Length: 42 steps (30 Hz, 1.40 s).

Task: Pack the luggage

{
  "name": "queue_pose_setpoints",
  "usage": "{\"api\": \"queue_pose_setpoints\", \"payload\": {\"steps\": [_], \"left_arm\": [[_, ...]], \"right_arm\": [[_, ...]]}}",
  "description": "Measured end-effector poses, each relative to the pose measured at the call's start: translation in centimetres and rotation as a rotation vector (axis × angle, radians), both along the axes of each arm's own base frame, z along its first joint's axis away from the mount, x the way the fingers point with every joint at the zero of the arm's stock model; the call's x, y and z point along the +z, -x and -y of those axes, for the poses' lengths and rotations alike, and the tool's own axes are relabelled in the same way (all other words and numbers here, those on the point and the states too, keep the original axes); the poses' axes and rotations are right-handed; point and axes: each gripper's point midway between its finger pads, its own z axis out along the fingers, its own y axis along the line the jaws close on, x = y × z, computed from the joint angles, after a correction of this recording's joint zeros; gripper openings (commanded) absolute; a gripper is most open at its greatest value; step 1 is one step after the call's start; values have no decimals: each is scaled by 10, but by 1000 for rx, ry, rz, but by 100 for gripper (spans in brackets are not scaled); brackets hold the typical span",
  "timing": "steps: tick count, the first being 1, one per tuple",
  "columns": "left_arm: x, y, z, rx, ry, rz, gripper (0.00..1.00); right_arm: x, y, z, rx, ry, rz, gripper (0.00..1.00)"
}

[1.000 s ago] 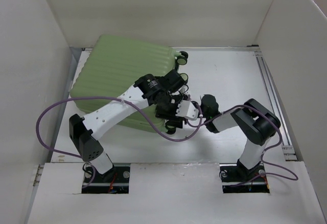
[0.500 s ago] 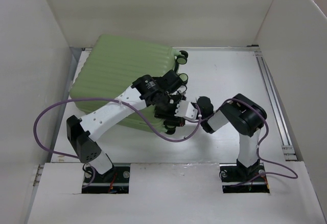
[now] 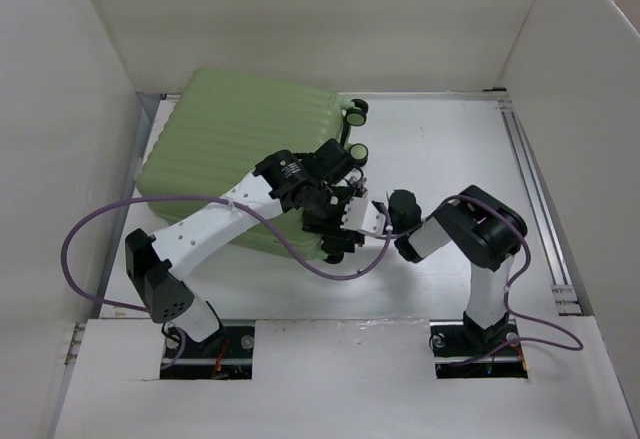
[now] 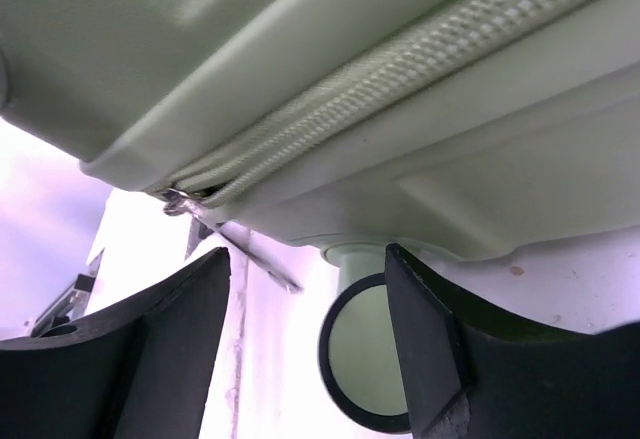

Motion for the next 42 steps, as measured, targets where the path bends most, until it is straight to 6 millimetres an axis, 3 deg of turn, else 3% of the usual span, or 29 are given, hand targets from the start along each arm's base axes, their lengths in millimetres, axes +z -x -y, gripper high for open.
{"api": "queue_pose_setpoints", "payload": {"steps": [8, 20, 24, 28, 31, 32, 33, 42], "left_arm": [[0, 0, 0, -3, 7, 7, 0], [-1, -1, 0, -7, 16, 17, 0], [-1, -1, 0, -6, 15, 18, 0], [-1, -1, 0, -5, 12, 18, 0], [-1, -1, 0, -5, 12, 19, 0], [-1, -1, -1, -6, 11, 20, 0], [-1, -1, -1, -7, 11, 21, 0], [-1, -1, -1, -7, 18, 28, 0]], "right_arm": [[11, 10, 12, 4, -8, 9, 68], [30, -10, 4, -15, -45, 80, 71], [31, -10, 3, -1, -45, 95, 64], [33, -11, 1, 9, -46, 110, 47], [33, -9, 0, 18, -48, 112, 33], [34, -8, -1, 22, -48, 107, 14], [34, -7, -2, 26, -48, 101, 11], [36, 4, -3, 77, -57, 19, 5]]}}
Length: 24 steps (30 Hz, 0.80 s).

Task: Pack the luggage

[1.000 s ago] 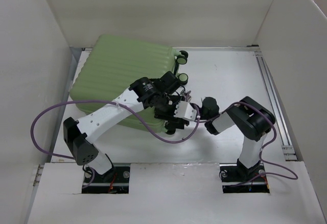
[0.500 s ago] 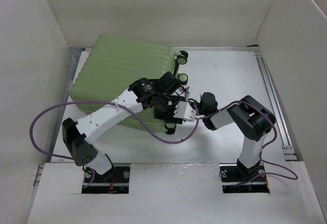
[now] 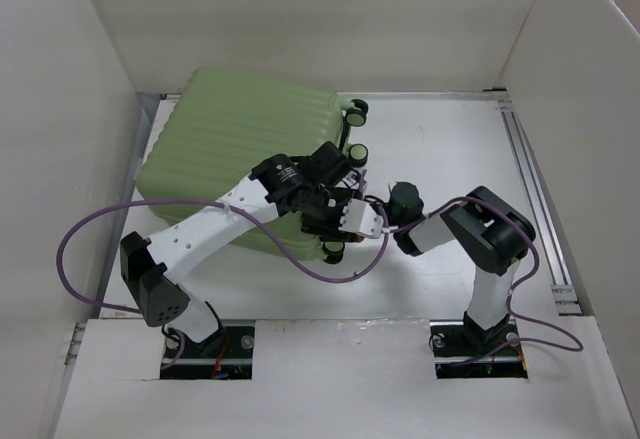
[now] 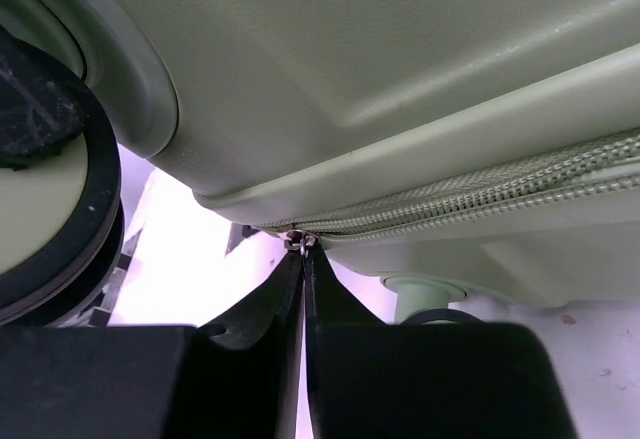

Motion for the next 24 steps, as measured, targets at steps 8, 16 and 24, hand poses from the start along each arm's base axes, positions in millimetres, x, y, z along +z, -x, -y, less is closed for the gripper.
{"api": "queue_pose_setpoints", "payload": {"steps": [8, 16, 24], "left_arm": [[0, 0, 0, -1, 2, 2, 0], [1, 2, 2, -26, 14, 0, 0], [12, 3, 11, -53, 88, -4, 0]], "right_arm": [[0, 0, 0, -2, 0, -16, 0], [9, -38, 23, -302, 79, 137, 0], [15, -94, 49, -552, 312, 276, 0]]}}
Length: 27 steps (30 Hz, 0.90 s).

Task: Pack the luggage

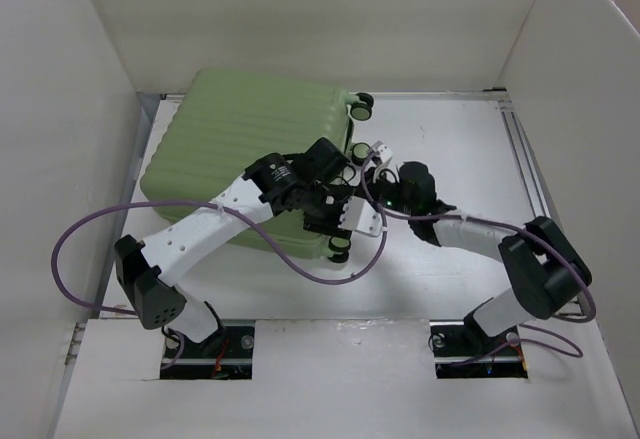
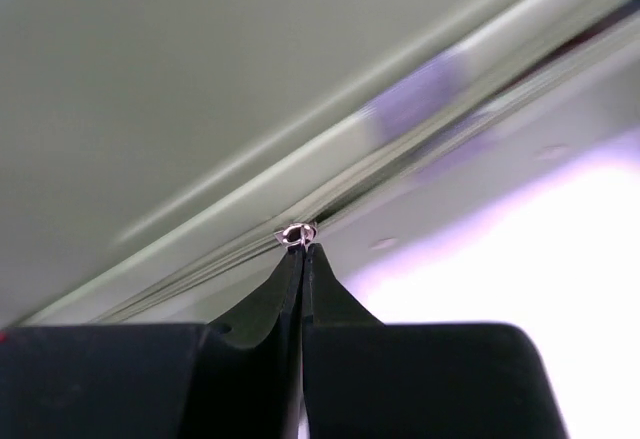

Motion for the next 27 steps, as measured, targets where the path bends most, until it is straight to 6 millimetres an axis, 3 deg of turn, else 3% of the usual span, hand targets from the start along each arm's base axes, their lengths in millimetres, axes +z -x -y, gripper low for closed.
{"api": "queue_pose_setpoints", "payload": {"steps": [8, 16, 18, 27], "left_arm": [[-1, 9, 1, -31, 6, -37, 0], [-1, 18, 5, -67, 25, -71, 0], [0, 19, 6, -78, 31, -74, 0], [10, 12, 12, -89, 79, -24, 0]], "right_arm": [[-7, -82, 31, -169, 69, 19, 0], [-7, -191, 72, -310, 8, -31, 0], [-9, -210, 79, -330, -22, -54, 0], [-9, -233, 73, -237, -120, -123, 0]]}}
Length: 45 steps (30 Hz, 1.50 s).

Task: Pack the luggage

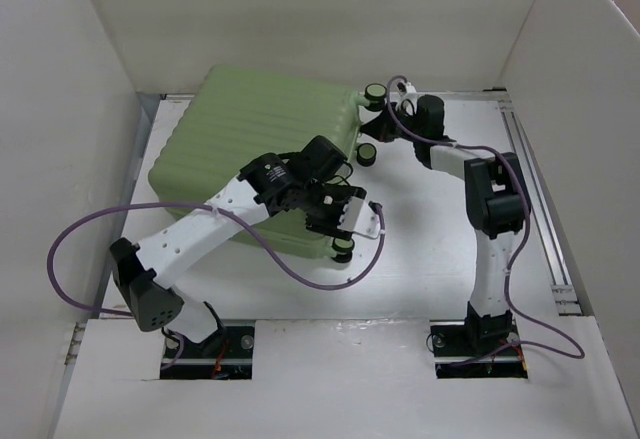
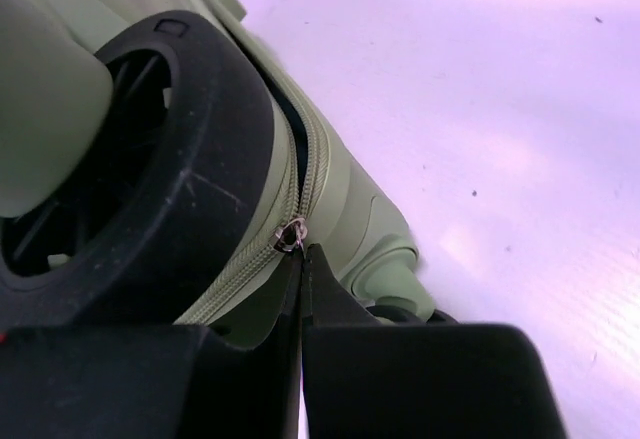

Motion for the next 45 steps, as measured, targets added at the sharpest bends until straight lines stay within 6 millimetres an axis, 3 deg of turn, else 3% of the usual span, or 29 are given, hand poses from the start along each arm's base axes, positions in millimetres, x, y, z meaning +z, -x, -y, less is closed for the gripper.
{"api": "queue_pose_setpoints", "payload": {"steps": [8, 14, 15, 18, 19, 21, 22, 23, 26, 27, 29, 30, 31, 33, 35, 36, 41, 43, 45], "left_arm": [[5, -1, -3, -4, 14, 20, 0], [5, 2, -10, -7, 43, 18, 3], [5, 2, -12, 7, 59, 18, 35], [9, 3, -18, 77, 138, 37, 62], [16, 6, -22, 109, 178, 51, 78], [49, 6, -34, 222, 324, 117, 83], [72, 4, -42, 289, 414, 165, 82], [100, -1, -52, 361, 513, 216, 69], [175, -18, -85, 602, 759, 308, 47], [198, -27, -102, 687, 818, 325, 26], [230, -58, -152, 940, 892, 382, 13], [234, -71, -177, 1072, 895, 405, 8], [232, -80, -197, 1181, 887, 422, 1], [206, -91, -225, 1329, 821, 413, 0], [165, -92, -254, 1476, 715, 390, 0], [130, -92, -274, 1579, 619, 377, 0], [39, -76, -318, 1809, 317, 342, 0], [17, -69, -330, 1887, 231, 313, 0], [8, -68, -341, 1972, 216, 280, 0]], "right_arm": [[0, -16, -3, 249, -112, 26, 0], [11, -31, -6, 366, -139, 87, 0], [12, -30, -7, 384, -136, 101, 0], [11, -29, -7, 408, -112, 149, 0], [11, -30, -7, 409, -102, 166, 0], [10, -31, -7, 410, -84, 199, 0], [10, -32, -8, 412, -74, 217, 0], [11, -32, -8, 413, -62, 238, 0], [11, -33, -11, 417, -31, 281, 0], [11, -33, -12, 416, -17, 295, 0], [12, -34, -13, 412, 9, 317, 0], [12, -35, -15, 410, 22, 325, 0], [11, -35, -14, 407, 38, 333, 0], [11, -36, -16, 409, 66, 345, 0], [12, -35, -17, 413, 93, 354, 0], [11, -35, -18, 415, 105, 358, 0], [14, -35, -20, 402, 165, 378, 0], [14, -36, -20, 392, 186, 377, 0], [12, -34, -17, 377, 200, 367, 0]]}}
